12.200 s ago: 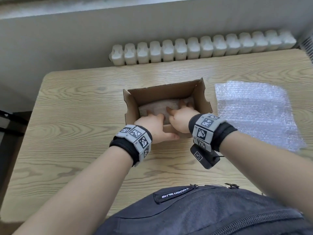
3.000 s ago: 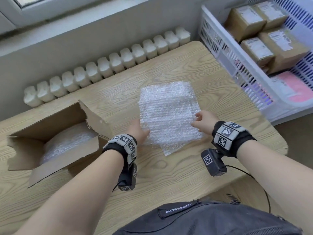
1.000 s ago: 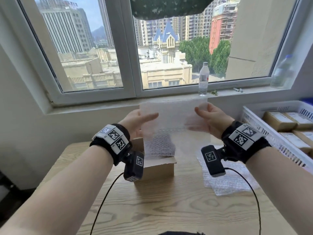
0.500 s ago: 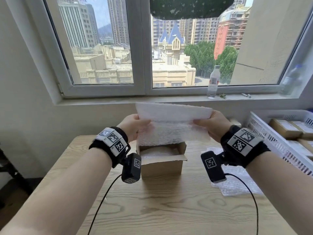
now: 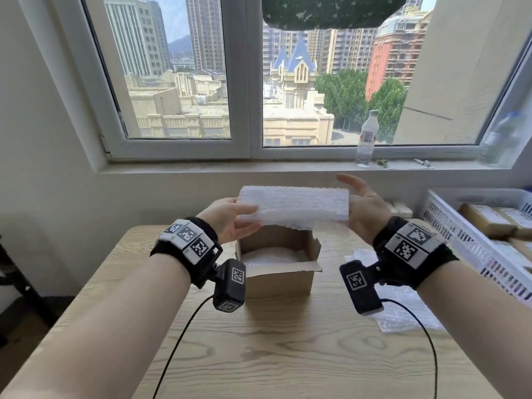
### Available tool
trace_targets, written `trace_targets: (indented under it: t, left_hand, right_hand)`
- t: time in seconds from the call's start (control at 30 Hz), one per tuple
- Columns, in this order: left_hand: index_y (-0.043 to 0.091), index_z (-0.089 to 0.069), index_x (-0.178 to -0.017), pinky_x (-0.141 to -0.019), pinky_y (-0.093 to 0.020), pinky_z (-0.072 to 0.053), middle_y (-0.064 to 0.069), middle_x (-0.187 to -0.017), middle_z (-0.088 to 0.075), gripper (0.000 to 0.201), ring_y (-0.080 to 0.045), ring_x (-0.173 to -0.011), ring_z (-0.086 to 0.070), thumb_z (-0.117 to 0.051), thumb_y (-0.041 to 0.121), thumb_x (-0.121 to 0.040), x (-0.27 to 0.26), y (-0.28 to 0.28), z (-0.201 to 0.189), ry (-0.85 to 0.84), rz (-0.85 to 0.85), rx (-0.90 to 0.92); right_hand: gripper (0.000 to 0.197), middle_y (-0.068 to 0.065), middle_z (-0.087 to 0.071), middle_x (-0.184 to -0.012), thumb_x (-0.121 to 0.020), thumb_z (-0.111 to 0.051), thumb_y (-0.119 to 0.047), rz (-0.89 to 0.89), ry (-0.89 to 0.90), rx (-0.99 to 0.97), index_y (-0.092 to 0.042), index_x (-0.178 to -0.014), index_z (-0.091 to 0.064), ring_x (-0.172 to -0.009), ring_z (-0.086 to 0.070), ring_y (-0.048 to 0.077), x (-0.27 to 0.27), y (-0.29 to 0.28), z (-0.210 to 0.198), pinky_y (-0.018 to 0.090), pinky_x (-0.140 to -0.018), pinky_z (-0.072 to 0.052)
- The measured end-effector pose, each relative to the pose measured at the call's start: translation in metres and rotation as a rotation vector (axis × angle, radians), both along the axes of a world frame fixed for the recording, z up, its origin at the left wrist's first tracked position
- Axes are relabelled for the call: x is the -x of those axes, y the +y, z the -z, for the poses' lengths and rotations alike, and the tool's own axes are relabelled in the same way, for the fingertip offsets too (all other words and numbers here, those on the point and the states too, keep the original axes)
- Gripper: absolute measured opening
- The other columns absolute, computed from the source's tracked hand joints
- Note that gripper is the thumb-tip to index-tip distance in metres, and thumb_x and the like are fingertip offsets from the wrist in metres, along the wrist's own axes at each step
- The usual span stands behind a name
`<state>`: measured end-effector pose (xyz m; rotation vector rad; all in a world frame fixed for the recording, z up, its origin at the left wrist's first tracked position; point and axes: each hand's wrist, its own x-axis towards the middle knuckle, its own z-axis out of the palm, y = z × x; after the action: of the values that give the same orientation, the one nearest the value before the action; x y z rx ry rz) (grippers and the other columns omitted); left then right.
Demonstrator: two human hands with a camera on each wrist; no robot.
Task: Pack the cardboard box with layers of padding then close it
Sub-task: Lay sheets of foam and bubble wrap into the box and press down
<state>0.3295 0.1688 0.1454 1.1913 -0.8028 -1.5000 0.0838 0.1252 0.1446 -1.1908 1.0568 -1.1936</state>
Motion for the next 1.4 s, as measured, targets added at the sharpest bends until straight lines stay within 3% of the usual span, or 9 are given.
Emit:
trace_targets:
  t: [0.07, 0.13, 0.3, 0.43, 0.53, 0.63, 0.8, 1.2, 1.4]
  left_hand:
    - [0.004, -0.051, -0.108, -0.058, -0.027, -0.061, -0.017, -0.099, -0.063, 0.021, -0.024, -0.074, -0.069, -0.054, -0.005, -0.089, 0.001, -0.001, 0.000, 0.031, -0.013, 0.028]
    - [0.006, -0.046, -0.116, -0.054, -0.027, -0.060, -0.017, -0.106, -0.060, 0.032, -0.027, -0.081, -0.066, -0.052, -0.009, -0.088, 0.002, -0.004, 0.000, 0.035, -0.040, 0.055]
    - [0.009, -0.041, -0.126, -0.054, -0.028, -0.060, -0.016, -0.119, -0.054, 0.046, -0.029, -0.090, -0.064, -0.051, -0.013, -0.087, 0.004, -0.011, 0.004, 0.010, -0.080, 0.061]
    - [0.016, -0.038, -0.128, -0.071, -0.031, -0.060, -0.014, -0.120, -0.053, 0.057, -0.027, -0.099, -0.063, -0.066, -0.003, -0.082, -0.001, -0.018, 0.016, -0.328, -0.187, 0.117]
    - [0.029, -0.049, -0.106, -0.074, -0.032, -0.059, -0.017, -0.116, -0.054, 0.038, -0.028, -0.105, -0.061, -0.069, 0.012, -0.078, -0.002, -0.021, 0.030, -0.691, -0.213, 0.182]
    - [0.030, -0.063, -0.080, -0.085, -0.030, -0.050, -0.010, -0.105, -0.063, 0.007, -0.022, -0.103, -0.058, -0.063, 0.024, -0.077, 0.002, -0.023, 0.042, -1.015, -0.111, 0.178]
    - [0.027, -0.067, -0.103, -0.086, -0.027, -0.048, 0.006, -0.111, -0.065, 0.019, -0.014, -0.101, -0.060, -0.056, 0.027, -0.088, 0.005, -0.027, 0.064, -1.272, 0.062, 0.104]
    - [0.025, -0.055, -0.126, -0.100, -0.041, -0.035, -0.011, -0.140, -0.035, 0.037, -0.029, -0.127, -0.036, -0.046, 0.035, -0.091, 0.020, -0.055, 0.106, -1.912, 0.312, -0.040]
    - [0.017, -0.048, -0.130, -0.105, -0.044, -0.033, -0.009, -0.138, -0.042, 0.049, -0.029, -0.130, -0.034, -0.040, 0.048, -0.093, 0.048, -0.068, 0.141, -1.791, 0.469, 0.027]
  right_hand:
    - [0.024, 0.022, -0.058, -0.116, -0.100, -0.039, -0.024, -0.052, -0.240, -0.223, -0.017, -0.120, -0.049, -0.091, -0.059, 0.035, 0.003, 0.002, -0.008, 0.041, -0.073, -0.053]
    - [0.044, 0.020, -0.057, -0.118, -0.092, -0.048, -0.043, -0.150, -0.269, -0.320, -0.009, -0.120, -0.047, -0.105, -0.059, 0.036, 0.006, 0.004, -0.009, 0.050, -0.078, -0.056]
    - [0.054, 0.016, -0.052, -0.127, -0.084, -0.060, 0.007, -0.089, -0.017, -0.179, -0.007, -0.132, -0.040, -0.103, -0.061, 0.029, -0.005, 0.002, 0.000, 0.036, -0.070, -0.061]
    - [0.056, 0.014, -0.053, -0.107, -0.083, -0.064, 0.002, 0.167, 0.231, 0.011, -0.017, -0.129, -0.039, -0.078, -0.062, 0.020, -0.017, 0.000, 0.006, 0.029, -0.067, -0.056]
    - [0.034, 0.007, -0.051, -0.107, -0.087, -0.062, -0.009, 0.281, 0.539, 0.146, -0.018, -0.116, -0.048, -0.063, -0.062, 0.018, -0.027, -0.001, 0.014, 0.019, -0.053, -0.048]
    - [0.026, 0.008, -0.056, -0.117, -0.089, -0.060, -0.016, 0.234, 0.739, 0.140, -0.011, -0.115, -0.056, -0.086, -0.066, 0.026, -0.034, -0.005, 0.024, 0.033, -0.074, -0.055]
    - [0.046, 0.012, -0.045, -0.139, -0.088, -0.059, -0.014, 0.074, 1.009, 0.067, -0.005, -0.131, -0.049, -0.123, -0.049, 0.025, -0.041, -0.015, 0.049, 0.028, -0.104, -0.036]
    - [0.047, 0.015, -0.029, -0.144, -0.091, -0.049, -0.001, -0.211, 1.284, -0.036, -0.001, -0.136, -0.038, -0.124, -0.046, 0.027, -0.072, -0.061, 0.109, 0.028, -0.104, -0.036]
    - [0.027, 0.015, -0.037, -0.132, -0.088, -0.049, -0.003, -0.274, 1.367, -0.075, -0.002, -0.116, -0.049, -0.119, -0.046, 0.034, -0.076, -0.078, 0.131, 0.035, -0.102, -0.036]
